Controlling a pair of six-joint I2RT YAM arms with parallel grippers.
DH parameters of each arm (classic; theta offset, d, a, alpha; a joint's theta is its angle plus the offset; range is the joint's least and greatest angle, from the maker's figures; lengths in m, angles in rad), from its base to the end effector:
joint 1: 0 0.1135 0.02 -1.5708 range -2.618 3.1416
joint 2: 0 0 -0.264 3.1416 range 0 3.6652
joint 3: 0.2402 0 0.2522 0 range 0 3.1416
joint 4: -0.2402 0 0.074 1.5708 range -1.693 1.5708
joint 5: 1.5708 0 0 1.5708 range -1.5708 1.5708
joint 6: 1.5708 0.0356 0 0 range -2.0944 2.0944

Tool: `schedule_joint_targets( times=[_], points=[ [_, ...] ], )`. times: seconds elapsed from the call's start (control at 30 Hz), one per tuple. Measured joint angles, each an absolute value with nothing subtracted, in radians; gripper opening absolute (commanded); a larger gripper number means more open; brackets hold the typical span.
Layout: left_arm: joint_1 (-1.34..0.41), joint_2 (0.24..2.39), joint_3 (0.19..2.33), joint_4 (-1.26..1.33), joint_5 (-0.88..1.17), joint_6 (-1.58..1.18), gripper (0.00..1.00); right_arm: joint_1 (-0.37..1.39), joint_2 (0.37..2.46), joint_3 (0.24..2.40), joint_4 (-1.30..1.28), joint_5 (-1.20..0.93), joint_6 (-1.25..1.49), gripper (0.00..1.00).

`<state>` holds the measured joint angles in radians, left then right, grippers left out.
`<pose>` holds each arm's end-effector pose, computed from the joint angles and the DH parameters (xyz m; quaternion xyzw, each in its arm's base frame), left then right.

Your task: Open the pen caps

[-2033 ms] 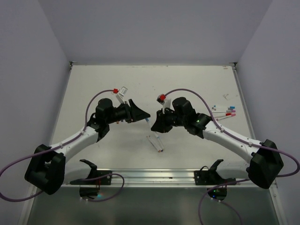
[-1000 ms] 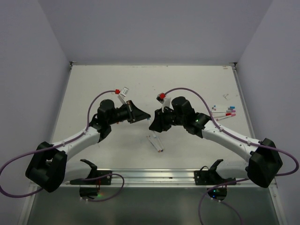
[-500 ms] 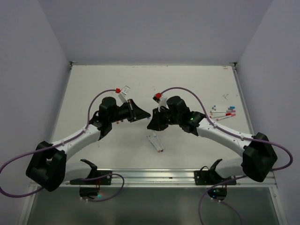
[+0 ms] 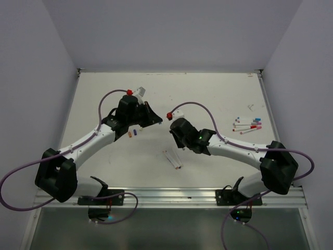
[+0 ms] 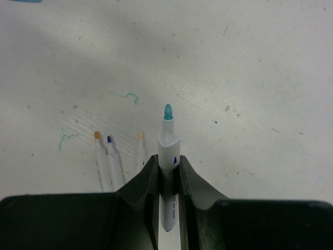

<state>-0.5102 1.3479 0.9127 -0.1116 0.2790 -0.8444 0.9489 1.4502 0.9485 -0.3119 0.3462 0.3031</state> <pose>0.2583 -0.1558 0.2658 -0.0764 0.8626 -0.3985 0.3021 0.1879 0.2414 0.2323 -0.2301 0.8882 0.0836 0.3888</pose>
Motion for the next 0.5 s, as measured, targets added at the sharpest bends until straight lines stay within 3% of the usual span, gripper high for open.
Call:
schedule_joint_targets(
  times=[0.5],
  points=[
    [-0.511, 1.462, 0.842, -0.115, 0.236, -0.747, 0.00, 0.930, 1.493, 0.860, -0.347, 0.287, 0.326, 0.00]
  ],
)
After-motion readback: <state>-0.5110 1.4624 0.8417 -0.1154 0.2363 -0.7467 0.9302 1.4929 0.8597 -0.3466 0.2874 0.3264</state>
